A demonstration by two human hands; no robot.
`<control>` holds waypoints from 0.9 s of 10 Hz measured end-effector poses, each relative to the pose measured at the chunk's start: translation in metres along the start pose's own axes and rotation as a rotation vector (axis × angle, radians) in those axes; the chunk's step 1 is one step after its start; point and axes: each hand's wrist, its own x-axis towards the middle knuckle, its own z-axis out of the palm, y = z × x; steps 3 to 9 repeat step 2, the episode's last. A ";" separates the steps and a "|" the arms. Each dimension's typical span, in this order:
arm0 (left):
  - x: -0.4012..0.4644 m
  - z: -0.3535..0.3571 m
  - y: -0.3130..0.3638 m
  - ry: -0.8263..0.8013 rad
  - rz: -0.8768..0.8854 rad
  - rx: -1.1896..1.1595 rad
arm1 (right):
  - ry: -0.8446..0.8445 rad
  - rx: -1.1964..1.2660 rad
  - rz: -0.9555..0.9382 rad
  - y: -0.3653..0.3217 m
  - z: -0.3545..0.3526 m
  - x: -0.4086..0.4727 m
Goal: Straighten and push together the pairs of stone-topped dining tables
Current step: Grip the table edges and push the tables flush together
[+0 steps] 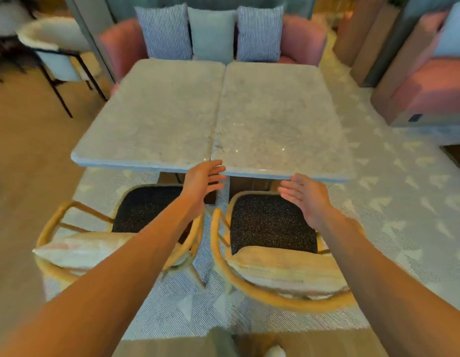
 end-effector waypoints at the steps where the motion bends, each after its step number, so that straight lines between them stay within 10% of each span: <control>1: -0.034 -0.043 0.026 0.000 0.083 -0.008 | -0.027 0.005 -0.075 0.002 0.029 -0.046; 9: -0.054 -0.081 0.030 -0.022 0.166 -0.007 | -0.042 0.032 -0.142 0.012 0.060 -0.076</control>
